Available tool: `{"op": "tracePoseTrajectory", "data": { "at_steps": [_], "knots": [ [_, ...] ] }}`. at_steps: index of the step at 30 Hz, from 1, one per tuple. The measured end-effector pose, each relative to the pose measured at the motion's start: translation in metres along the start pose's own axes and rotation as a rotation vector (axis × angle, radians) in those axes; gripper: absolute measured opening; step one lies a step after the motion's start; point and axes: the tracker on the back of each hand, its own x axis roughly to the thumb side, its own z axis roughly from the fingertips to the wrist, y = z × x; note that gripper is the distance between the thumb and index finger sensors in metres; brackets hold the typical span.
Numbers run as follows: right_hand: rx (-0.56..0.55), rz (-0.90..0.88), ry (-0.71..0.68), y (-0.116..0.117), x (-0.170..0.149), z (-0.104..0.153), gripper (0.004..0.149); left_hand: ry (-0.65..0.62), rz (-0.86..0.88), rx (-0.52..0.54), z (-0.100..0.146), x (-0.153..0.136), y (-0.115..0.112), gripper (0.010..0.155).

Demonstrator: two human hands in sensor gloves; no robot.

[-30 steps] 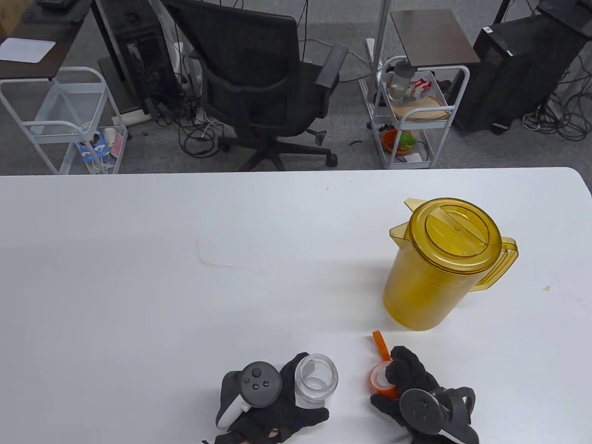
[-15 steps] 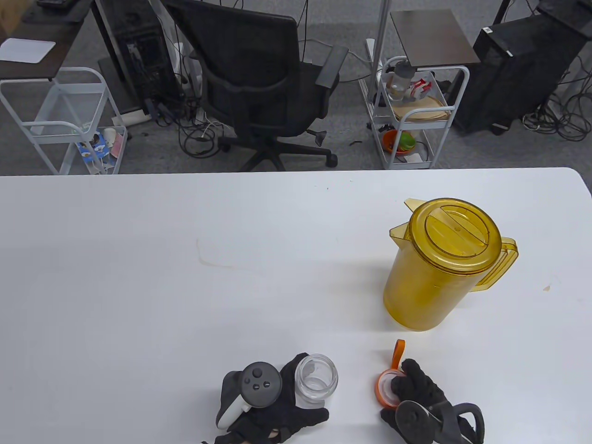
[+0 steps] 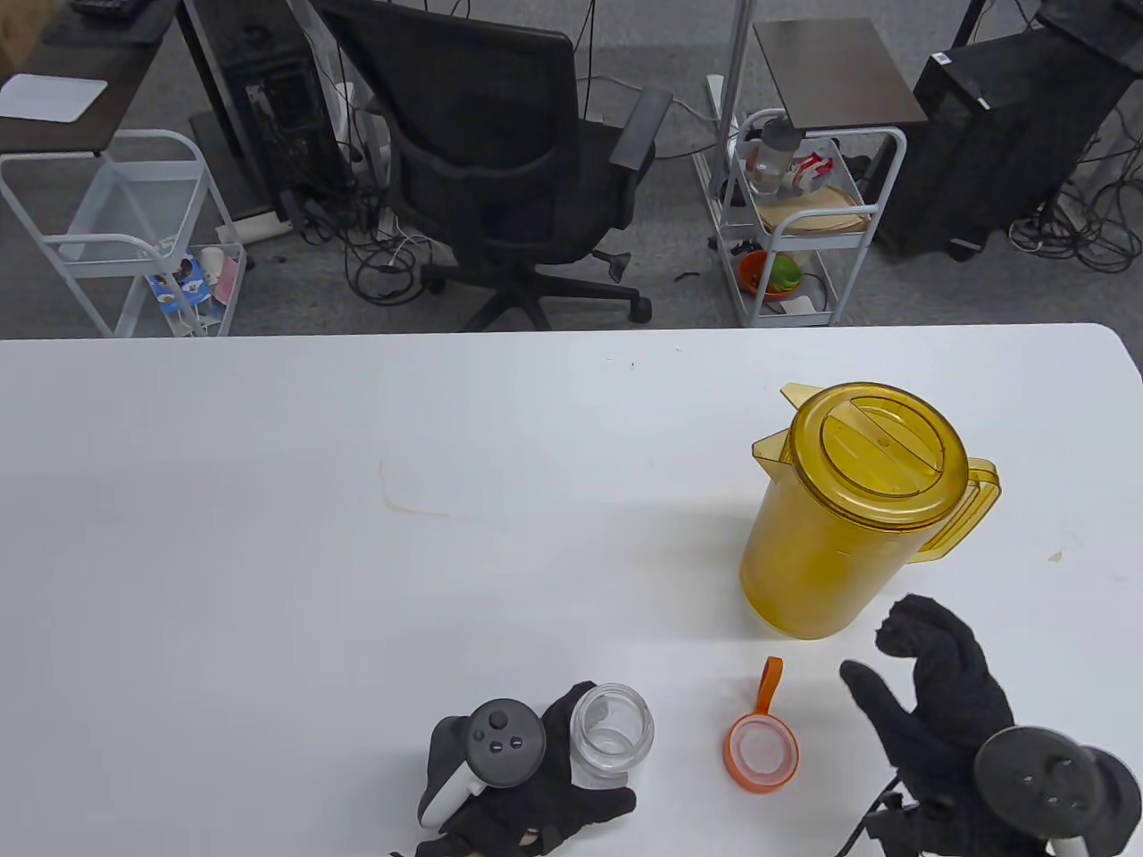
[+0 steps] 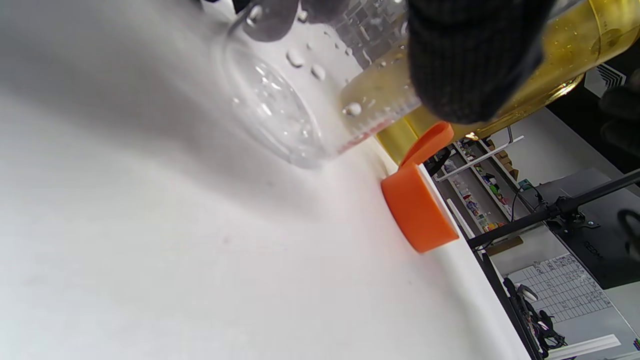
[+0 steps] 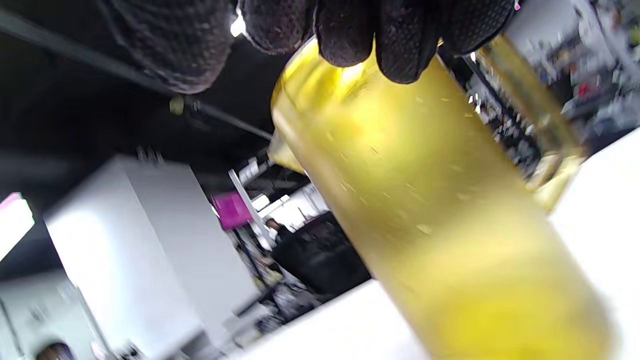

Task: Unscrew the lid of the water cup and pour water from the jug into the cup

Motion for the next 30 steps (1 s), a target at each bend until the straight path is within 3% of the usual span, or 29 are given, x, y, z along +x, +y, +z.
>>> {"op": "tracePoseTrajectory", "data": {
  "at_steps": [3, 8, 14, 19, 24, 27, 30],
  "knots": [
    [-0.102, -0.088, -0.001, -0.021, -0.002, -0.031, 0.058, 0.0, 0.002, -0.001, 0.0, 0.0, 0.0, 0.109],
    [-0.251, -0.175, -0.039, -0.032, -0.025, -0.058, 0.063, -0.003, 0.01, -0.009, 0.0, 0.0, 0.0, 0.109],
    [-0.199, -0.342, 0.105, -0.024, -0.079, -0.078, 0.078, -0.002, 0.011, -0.011, 0.0, -0.001, 0.0, 0.109],
    [-0.128, -0.506, 0.195, -0.008, -0.133, -0.086, 0.075, -0.001, 0.012, -0.012, 0.0, -0.001, 0.0, 0.109],
    [-0.007, -0.499, 0.245, 0.006, -0.155, -0.088, 0.078, -0.001, 0.013, -0.015, 0.0, -0.001, 0.0, 0.11],
    [-0.029, -0.528, 0.233, 0.012, -0.157, -0.088, 0.07, 0.002, 0.023, -0.026, 0.0, -0.002, 0.0, 0.112],
    [-0.069, -0.423, 0.256, 0.015, -0.15, -0.088, 0.068, 0.004, 0.031, -0.028, -0.001, -0.003, 0.001, 0.112]
  ]
}}
